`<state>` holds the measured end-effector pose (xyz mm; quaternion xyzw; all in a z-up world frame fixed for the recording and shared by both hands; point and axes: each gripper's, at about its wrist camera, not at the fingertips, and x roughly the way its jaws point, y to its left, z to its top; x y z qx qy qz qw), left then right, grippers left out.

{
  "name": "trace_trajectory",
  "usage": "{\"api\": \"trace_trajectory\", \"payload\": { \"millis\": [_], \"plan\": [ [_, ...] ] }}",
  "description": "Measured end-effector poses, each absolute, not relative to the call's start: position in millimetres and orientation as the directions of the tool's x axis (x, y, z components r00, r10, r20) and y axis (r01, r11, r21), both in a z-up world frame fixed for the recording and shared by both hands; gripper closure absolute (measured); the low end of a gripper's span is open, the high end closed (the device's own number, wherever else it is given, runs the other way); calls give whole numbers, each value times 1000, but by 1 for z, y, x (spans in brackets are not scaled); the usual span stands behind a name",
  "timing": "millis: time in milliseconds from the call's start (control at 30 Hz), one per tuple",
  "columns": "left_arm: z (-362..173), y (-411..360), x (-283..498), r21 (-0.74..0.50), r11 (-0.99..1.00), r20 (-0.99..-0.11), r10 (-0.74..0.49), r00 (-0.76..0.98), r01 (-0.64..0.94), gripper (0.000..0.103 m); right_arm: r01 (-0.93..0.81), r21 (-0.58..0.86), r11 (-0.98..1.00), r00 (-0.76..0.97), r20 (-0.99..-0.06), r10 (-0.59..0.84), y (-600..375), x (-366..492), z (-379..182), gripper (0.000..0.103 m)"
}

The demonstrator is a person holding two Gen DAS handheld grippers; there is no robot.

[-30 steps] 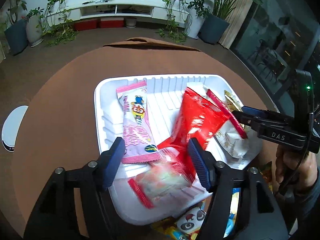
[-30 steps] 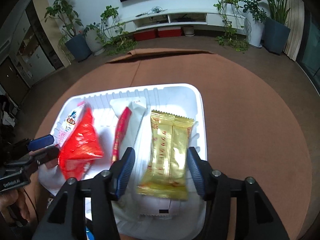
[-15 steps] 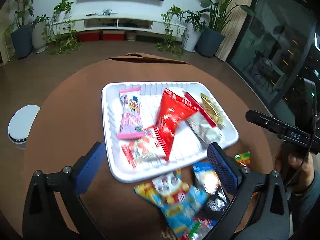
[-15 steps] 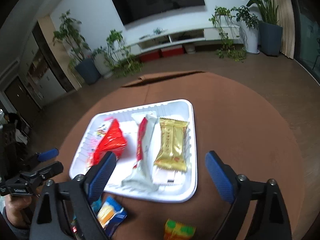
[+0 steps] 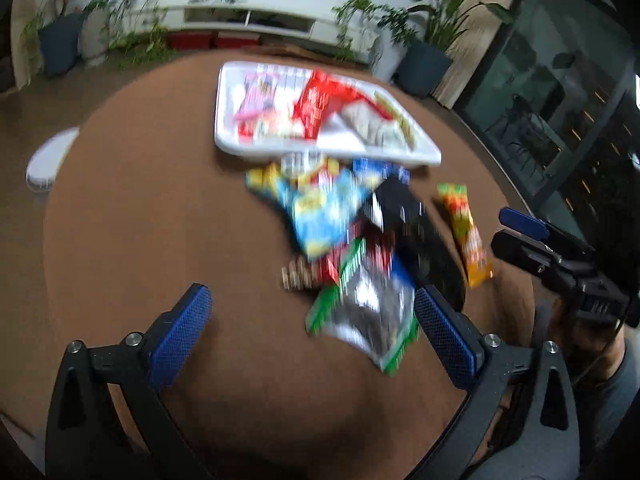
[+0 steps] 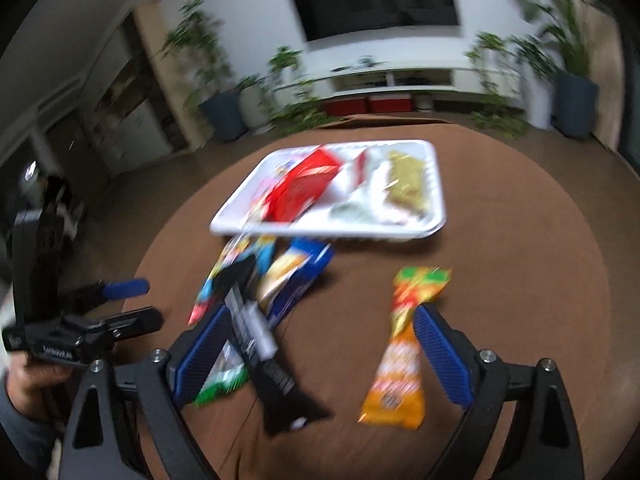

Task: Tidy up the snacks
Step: 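Withdraw both tools from the tray back to the snack pile, then grasp the black bag with the right tool while the left tool grasps the green-edged seed bag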

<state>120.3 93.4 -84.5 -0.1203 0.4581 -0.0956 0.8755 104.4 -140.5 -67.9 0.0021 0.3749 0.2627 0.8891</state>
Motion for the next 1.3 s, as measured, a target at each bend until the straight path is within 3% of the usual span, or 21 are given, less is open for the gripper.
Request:
{"api": "trace_trajectory", "payload": {
  "millis": [333,867,1067,1100,1300],
  "plan": [
    [-99,71,83,-286,955,-793,-281,540,77,0,-547,72,834,529,-742,411,-104,95,-93,23],
    [-94,76,92,-292,955,-801,-272,534,48,0,-568,36,822,466,-809,357,-92,112,-112,38],
    [-93,76,95,-307,951,-803,-276,529,32,0,-572,73,817,435,-818,378,-92,110,-114,58],
    [-94,76,96,-308,951,-805,-275,525,26,0,-568,79,819,431,-820,377,-93,110,-115,66],
    [-98,70,107,-297,955,-825,-258,503,3,0,-531,140,836,403,-826,395,-104,105,-116,69]
  ]
}}
